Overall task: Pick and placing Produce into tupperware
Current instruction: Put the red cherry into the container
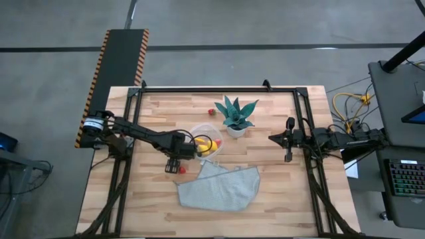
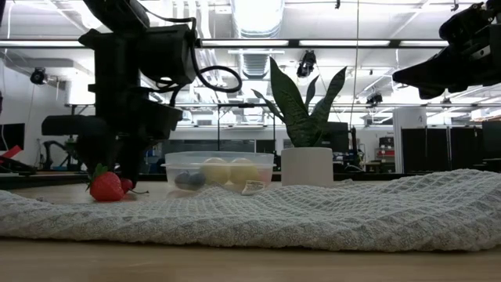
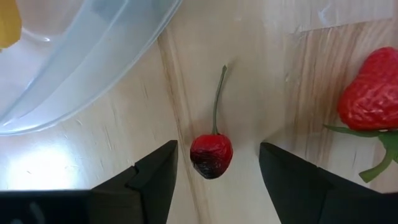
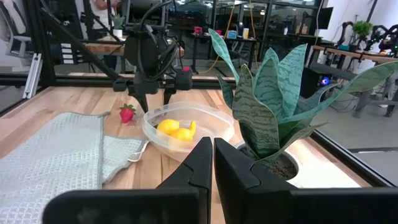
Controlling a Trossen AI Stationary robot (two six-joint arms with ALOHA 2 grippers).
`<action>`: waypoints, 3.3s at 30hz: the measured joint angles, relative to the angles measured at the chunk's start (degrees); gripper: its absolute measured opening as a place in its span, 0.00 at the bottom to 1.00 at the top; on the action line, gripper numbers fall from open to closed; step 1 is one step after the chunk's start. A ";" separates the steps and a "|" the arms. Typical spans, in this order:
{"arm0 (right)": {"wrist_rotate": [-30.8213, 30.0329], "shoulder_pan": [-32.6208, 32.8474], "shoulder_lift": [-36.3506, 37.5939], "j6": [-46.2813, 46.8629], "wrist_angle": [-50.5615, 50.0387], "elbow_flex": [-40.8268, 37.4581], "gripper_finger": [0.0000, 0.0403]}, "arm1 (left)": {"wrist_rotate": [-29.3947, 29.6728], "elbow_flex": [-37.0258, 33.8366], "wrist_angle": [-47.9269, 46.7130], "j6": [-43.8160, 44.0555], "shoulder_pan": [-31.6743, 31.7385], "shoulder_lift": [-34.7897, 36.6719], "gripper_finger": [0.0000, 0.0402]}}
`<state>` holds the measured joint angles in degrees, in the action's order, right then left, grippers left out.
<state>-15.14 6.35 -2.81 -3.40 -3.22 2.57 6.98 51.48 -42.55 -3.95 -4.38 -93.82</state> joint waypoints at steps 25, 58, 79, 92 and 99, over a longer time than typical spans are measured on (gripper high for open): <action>0.02 0.00 -0.02 0.27 -0.01 0.00 0.02 | 3.00 1.05 -0.63 -1.38 0.30 -0.15 0.11; 0.02 0.02 0.00 0.37 -0.02 0.00 0.02 | 7.82 22.23 -16.75 -11.45 -1.97 0.20 0.09; 0.02 0.02 -0.02 0.37 -0.02 0.00 0.02 | 10.48 16.33 -2.81 -23.58 4.45 -1.90 0.09; 0.02 0.00 0.00 0.37 -0.02 0.00 0.02 | 10.43 15.02 -3.38 -23.52 4.67 -4.46 0.09; 0.00 0.00 -0.02 0.37 -0.02 0.00 0.02 | 10.43 14.99 -3.36 -23.41 4.67 -4.46 0.09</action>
<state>-15.13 6.35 -2.83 -3.03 -3.24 2.57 17.41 66.48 -45.91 -27.35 0.30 -98.28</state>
